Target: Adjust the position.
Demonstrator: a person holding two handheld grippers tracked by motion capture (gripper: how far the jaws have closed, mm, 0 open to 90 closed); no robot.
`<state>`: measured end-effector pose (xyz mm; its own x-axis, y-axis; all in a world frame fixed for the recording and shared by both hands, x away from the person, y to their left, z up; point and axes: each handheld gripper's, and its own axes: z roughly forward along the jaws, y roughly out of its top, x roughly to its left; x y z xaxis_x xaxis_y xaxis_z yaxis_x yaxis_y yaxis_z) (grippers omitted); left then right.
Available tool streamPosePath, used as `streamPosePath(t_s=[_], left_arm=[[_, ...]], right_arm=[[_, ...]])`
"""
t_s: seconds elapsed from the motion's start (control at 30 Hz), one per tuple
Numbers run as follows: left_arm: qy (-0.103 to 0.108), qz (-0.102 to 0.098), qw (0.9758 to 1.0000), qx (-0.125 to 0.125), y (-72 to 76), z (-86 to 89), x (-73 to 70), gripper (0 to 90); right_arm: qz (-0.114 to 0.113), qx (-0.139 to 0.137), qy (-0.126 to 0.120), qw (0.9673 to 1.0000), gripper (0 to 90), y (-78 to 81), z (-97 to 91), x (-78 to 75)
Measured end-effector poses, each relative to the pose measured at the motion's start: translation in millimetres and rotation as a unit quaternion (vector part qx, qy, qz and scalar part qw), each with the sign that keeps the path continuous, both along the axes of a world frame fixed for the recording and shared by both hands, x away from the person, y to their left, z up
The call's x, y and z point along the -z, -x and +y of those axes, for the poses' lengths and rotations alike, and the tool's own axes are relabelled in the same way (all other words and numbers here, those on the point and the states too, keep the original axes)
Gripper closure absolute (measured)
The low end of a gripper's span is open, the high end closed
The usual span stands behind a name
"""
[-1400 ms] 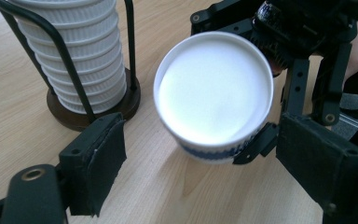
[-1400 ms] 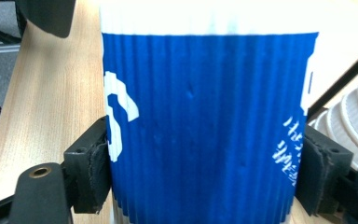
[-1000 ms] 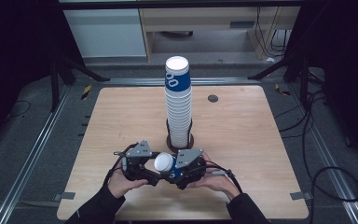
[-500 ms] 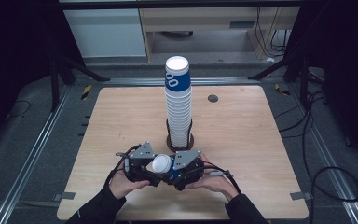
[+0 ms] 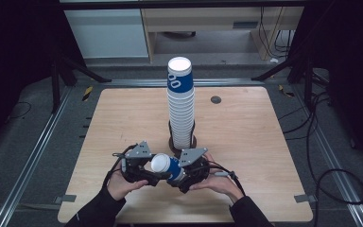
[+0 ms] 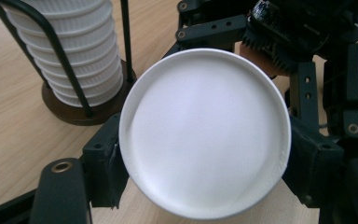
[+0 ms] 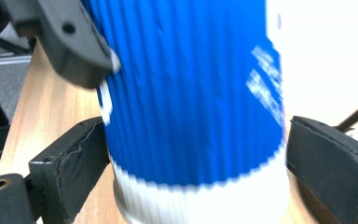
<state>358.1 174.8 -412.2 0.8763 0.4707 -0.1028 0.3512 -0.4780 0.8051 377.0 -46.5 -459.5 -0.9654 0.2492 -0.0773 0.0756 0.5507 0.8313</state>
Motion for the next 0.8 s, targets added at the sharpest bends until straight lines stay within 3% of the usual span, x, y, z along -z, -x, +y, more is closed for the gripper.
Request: streamPosePath(t_s=[0.27,0.43,0.67,0.8], left_arm=[[0.019,-0.017,0.9995,-0.02,-3.1,16.4,-7.6,26.0],[0.052,-0.022,0.998,-0.03,-7.2,26.0,-8.2,26.0],[0.099,-0.029,0.9945,-0.019,-5.3,27.8,-10.4,26.0],[0.112,-0.025,0.9934,-0.007,-4.2,24.8,-9.7,26.0]], right_arm=[[0.009,0.019,-0.037,0.9991,6.3,-0.7,-20.0,-8.4],[0.023,0.036,-0.062,0.9972,6.4,-3.7,-32.1,-9.4],[0.046,0.031,-0.085,0.9949,6.4,-6.7,-35.4,-6.6],[0.052,0.018,-0.101,0.9934,6.2,-6.1,-33.7,-6.8]])
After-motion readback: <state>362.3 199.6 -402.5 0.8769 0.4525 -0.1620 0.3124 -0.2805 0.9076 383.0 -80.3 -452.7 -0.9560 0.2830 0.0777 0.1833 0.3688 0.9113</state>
